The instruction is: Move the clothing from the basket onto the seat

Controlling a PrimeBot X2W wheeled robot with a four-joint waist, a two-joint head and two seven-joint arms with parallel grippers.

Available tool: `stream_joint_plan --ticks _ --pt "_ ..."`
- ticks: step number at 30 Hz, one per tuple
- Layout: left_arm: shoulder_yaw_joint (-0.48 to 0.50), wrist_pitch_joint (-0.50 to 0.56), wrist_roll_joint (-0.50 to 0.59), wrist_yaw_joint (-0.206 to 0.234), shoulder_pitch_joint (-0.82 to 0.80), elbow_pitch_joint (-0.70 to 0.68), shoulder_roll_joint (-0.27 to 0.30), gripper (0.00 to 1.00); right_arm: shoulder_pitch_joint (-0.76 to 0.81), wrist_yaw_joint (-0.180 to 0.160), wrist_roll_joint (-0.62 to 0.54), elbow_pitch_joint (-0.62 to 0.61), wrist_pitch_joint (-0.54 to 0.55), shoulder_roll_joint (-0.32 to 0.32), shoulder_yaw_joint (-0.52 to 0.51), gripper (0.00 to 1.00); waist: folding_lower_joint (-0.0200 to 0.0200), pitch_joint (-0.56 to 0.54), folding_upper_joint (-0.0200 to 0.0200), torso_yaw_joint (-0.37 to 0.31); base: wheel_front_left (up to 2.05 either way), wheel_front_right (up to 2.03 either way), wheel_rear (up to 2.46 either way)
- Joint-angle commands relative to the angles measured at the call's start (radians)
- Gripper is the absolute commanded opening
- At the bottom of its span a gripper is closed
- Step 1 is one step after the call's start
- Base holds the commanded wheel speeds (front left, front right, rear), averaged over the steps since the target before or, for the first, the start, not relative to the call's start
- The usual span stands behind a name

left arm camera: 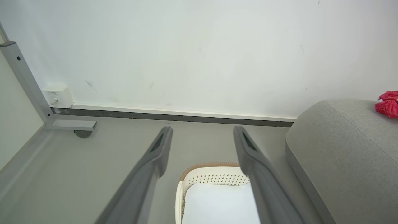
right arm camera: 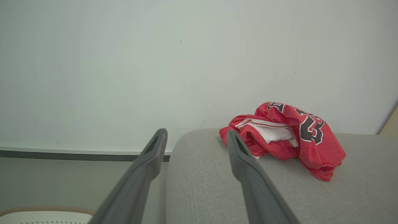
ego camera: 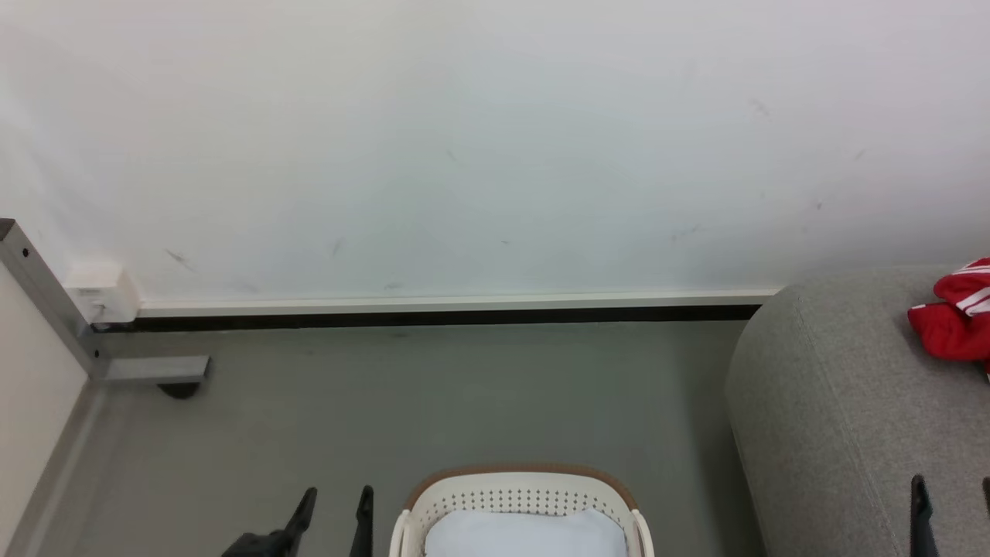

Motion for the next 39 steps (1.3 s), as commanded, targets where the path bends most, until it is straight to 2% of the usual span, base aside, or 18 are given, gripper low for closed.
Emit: stream_joint_plan --ticks 1,12,21,35,36,39 --pt "0.008 0.000 0.016 -0.005 0.014 -0.006 -0.005 1.00 0.020 -0.003 0.003 0.011 0.001 0.003 0.006 1.00 0.0004 -0.015 0.0000 0.011 0.00 0.00 0.00" --pt "0.119 0.000 0.138 -0.079 0.065 -0.018 -0.082 1.00 0.044 -0.003 0.086 0.102 0.000 0.001 0.141 1.00 0.0004 -0.034 0.0000 0.017 0.00 0.00 0.00" --pt "0.164 0.000 0.189 -0.114 0.068 -0.008 -0.111 1.00 0.005 -0.003 0.084 0.120 0.000 0.001 0.146 1.00 0.0004 -0.029 0.0000 0.033 0.00 0.00 0.00" --pt "0.191 0.000 0.226 -0.137 0.051 0.014 -0.124 1.00 -0.023 -0.003 0.083 0.127 0.000 0.001 0.151 1.00 0.0004 -0.018 0.0000 0.040 0.00 0.00 0.00" --pt "0.188 0.000 0.217 -0.137 0.055 0.015 -0.127 0.00 -0.012 0.000 0.085 0.124 0.000 0.003 0.152 0.00 0.0005 -0.018 0.0000 0.040 0.00 0.00 0.00" --pt "0.183 0.001 0.217 -0.137 0.068 0.039 -0.129 0.00 0.002 0.000 0.089 0.149 0.001 0.011 0.153 0.00 0.0005 -0.018 0.0000 0.041 0.00 0.00 0.00"
